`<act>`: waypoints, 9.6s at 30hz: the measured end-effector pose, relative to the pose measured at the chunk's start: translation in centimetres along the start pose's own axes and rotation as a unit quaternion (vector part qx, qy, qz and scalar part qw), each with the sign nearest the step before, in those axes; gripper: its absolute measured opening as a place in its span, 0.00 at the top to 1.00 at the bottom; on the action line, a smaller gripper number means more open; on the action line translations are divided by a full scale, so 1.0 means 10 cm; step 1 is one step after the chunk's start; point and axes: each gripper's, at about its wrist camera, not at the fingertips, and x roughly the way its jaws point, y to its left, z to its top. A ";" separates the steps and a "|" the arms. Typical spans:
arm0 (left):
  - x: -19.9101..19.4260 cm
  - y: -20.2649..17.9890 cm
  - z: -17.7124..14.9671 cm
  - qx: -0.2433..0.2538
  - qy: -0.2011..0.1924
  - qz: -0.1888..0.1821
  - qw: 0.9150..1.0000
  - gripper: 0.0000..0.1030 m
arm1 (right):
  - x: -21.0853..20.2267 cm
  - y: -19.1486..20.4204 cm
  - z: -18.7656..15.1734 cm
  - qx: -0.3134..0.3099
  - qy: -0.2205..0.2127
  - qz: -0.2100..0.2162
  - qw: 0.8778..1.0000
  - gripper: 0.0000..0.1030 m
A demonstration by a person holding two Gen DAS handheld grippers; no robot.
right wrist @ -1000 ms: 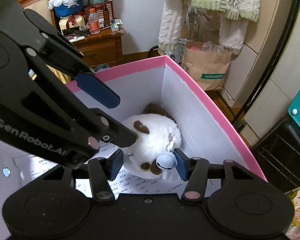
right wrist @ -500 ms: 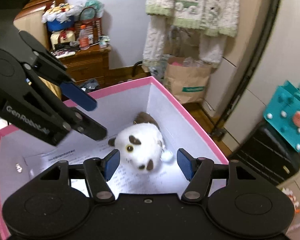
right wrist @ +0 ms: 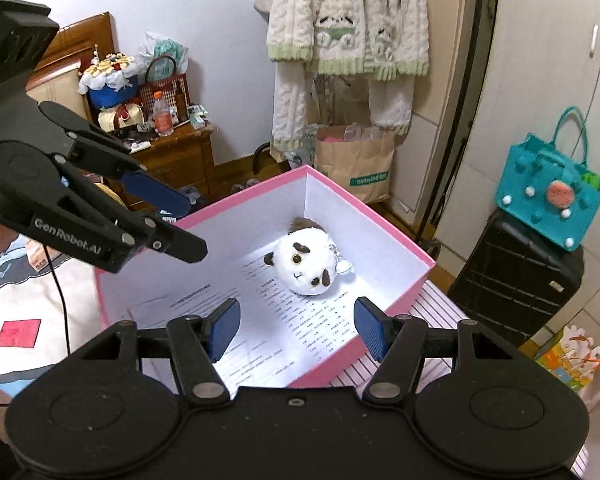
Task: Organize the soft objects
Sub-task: 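Open the left tool to release the puppy and withdraw, then move the left tool to the purple Kuromi plush and grasp it, then lift the purple plush with the left tool over the pink box, then open the left tool to drop the purple plush and withdraw, then move the left tool to the white SOFT COTTON pack and grasp it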
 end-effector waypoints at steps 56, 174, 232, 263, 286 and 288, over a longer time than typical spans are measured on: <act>0.38 -2.15 -1.06 0.134 -0.081 -0.169 0.973 0.24 | -0.94 0.01 -2.81 0.129 -0.142 -0.134 0.972 0.14; 0.80 0.68 -0.25 -0.139 0.090 -0.028 0.986 0.68 | 1.52 0.13 -0.03 0.154 0.109 0.192 0.963 0.62; -0.25 -1.54 -0.72 0.108 -0.114 -0.128 0.979 0.46 | -1.55 0.01 -1.86 0.139 -0.112 -0.096 0.979 0.41; 1.55 -2.50 -0.45 0.044 -0.123 -0.082 0.988 0.46 | -0.48 -1.25 -2.94 0.223 -0.105 -0.212 0.946 0.31; 1.91 -2.36 -0.62 -0.037 -0.069 -0.145 0.986 0.75 | -0.33 -1.56 -3.23 0.395 -0.173 -0.126 0.893 0.87; 1.87 -2.33 -0.66 -0.039 -0.070 -0.148 0.986 0.76 | -0.33 -1.53 -3.25 0.404 -0.176 -0.118 0.890 0.87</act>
